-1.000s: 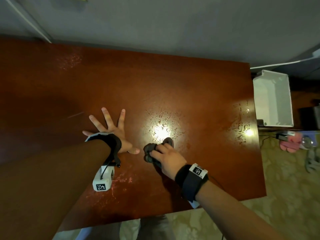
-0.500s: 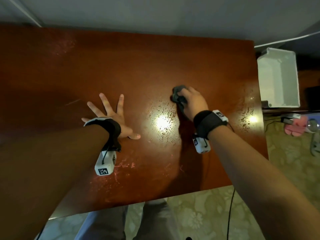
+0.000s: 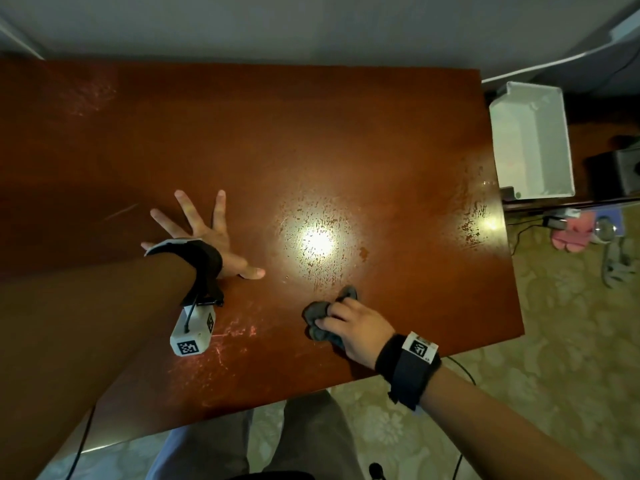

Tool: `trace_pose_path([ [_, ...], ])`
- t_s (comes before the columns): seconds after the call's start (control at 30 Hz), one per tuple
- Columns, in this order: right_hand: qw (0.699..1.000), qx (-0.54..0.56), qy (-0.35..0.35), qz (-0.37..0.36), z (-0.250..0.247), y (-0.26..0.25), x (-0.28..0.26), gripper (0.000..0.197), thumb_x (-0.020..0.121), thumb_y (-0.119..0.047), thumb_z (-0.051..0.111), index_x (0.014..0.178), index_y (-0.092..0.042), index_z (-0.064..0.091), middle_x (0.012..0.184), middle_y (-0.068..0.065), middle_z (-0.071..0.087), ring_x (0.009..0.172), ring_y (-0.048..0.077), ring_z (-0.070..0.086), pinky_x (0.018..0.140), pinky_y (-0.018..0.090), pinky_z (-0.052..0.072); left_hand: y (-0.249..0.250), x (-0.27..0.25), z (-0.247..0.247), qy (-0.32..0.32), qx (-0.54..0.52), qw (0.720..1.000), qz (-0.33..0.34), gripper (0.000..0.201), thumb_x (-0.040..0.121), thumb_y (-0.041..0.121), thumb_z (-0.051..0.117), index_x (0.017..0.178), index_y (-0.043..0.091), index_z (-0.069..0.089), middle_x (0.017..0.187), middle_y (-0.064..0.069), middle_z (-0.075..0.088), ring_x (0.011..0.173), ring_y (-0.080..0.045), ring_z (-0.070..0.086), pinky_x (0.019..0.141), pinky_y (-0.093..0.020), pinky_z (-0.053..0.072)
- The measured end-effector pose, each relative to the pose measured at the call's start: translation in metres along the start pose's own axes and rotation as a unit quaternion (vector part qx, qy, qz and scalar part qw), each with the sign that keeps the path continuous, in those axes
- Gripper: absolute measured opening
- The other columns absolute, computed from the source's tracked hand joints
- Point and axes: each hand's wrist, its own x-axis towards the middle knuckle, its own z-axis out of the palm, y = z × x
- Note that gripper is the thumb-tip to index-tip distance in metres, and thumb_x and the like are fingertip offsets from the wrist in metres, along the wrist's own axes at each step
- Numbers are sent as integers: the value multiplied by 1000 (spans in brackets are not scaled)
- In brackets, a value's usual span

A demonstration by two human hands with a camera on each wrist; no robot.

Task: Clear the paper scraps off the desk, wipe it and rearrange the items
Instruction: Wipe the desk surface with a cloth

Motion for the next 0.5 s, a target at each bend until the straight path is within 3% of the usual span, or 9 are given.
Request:
trace_pose_path([
  [0.1,999,-5,7,43,-25,21,25,54,68,-5,78,114,-24,60,113,4,62,95,27,61,67,41,60,1,0,1,4,-4,1000,2,155,39,86,73,108,47,-61,123,-12,-68,128,-58,-40,103,-81,9],
  [0.17,993,6,42,108,-50,41,50,44,76,-8,75,114,-25,62,116,2,61,101,24,60,80,42,58,1,1,2,9,-4,1000,0,155,39,85,74,107,48,-61,124,-11,-68,128,-57,-40,103,-81,10],
  [0.27,979,49,95,175,-86,75,91,30,86,-13,66,113,-23,61,118,-1,58,103,16,53,94,33,50,2,2,2,10,3,1000,-5,156,40,85,74,115,48,-58,126,-11,-67,129,-58,-39,104,-80,12],
  [0.37,959,87,123,239,-110,101,121,33,86,-7,65,115,-23,60,116,-2,57,104,18,54,94,30,47,4,1,1,10,15,1000,-10,156,40,87,73,115,45,-58,127,-14,-65,130,-59,-37,105,-80,11],
  [0.5,960,79,127,238,-107,101,119,37,84,-3,63,115,-20,59,117,4,56,105,29,56,92,41,51,4,-3,0,6,20,1000,-9,153,40,88,71,101,45,-62,129,-15,-63,131,-59,-35,106,-79,11],
])
